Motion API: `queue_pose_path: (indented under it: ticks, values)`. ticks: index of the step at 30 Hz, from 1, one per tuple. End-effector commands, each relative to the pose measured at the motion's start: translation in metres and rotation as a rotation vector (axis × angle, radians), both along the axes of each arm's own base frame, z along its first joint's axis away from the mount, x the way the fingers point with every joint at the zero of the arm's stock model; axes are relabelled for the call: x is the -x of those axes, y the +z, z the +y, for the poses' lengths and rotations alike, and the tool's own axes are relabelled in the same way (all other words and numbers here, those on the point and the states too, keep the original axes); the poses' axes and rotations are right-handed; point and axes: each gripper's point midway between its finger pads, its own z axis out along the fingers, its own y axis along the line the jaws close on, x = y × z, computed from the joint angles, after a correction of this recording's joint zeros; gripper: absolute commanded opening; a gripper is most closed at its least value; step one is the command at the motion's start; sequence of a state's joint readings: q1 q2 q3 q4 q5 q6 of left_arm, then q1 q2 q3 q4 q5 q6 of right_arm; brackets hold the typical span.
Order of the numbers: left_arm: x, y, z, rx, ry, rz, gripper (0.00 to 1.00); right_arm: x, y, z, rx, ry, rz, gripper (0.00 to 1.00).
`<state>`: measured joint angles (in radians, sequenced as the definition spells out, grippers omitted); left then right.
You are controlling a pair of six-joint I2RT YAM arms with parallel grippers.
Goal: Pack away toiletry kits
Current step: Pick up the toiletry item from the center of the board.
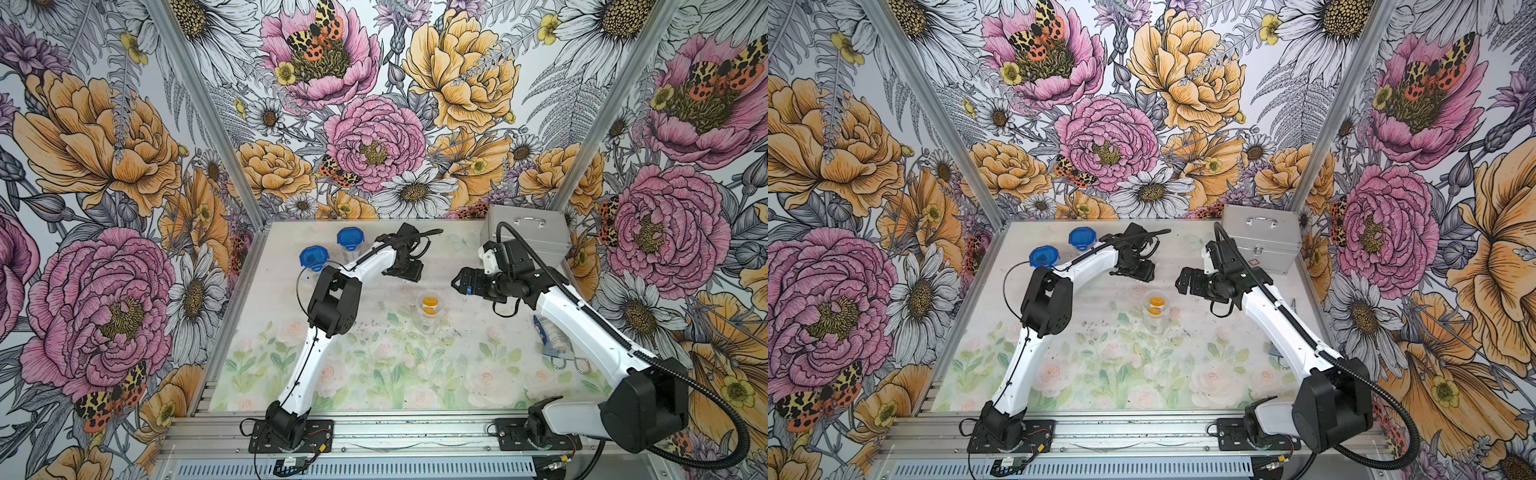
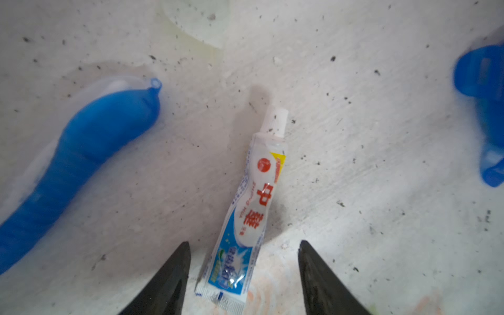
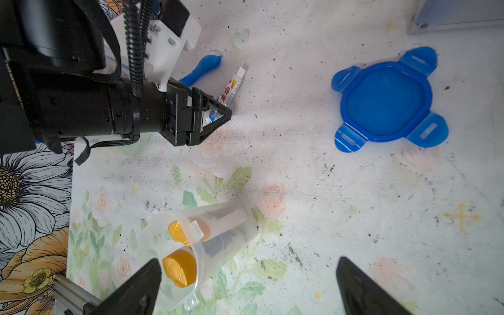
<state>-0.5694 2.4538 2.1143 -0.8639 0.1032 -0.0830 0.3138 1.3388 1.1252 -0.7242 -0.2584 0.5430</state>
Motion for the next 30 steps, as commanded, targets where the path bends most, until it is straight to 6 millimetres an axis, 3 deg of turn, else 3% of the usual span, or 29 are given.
queue_pose_path:
  ticks: [1, 8, 13, 16, 21, 27, 30]
  values:
    - [-0.001, -0.021, 0.004, -0.103, -0.042, -0.029, 0.58, -0.002, 0.0, 0.0, -0.007, -0.016, 0.012, 0.99]
    - [0.01, -0.023, 0.0, -0.158, -0.127, -0.039, 0.27, -0.002, 0.002, -0.002, -0.011, -0.02, 0.007, 0.99]
    - [0.018, -0.007, -0.003, -0.134, -0.131, -0.043, 0.11, -0.001, 0.006, -0.002, -0.027, -0.021, 0.001, 0.99]
    - [0.018, 0.015, -0.007, -0.075, -0.101, -0.05, 0.03, 0.004, 0.007, -0.001, -0.049, -0.025, 0.009, 1.0]
    - [0.02, 0.059, -0.006, 0.019, -0.064, -0.072, 0.0, 0.012, 0.009, -0.001, -0.084, -0.031, 0.019, 1.0]
    - [0.041, 0.111, 0.001, 0.085, -0.068, -0.11, 0.0, 0.015, 0.018, 0.012, -0.137, 0.03, 0.015, 1.0]
    - [0.061, 0.143, 0.01, 0.133, -0.077, -0.128, 0.0, 0.014, 0.028, 0.023, -0.175, 0.091, -0.004, 1.0]
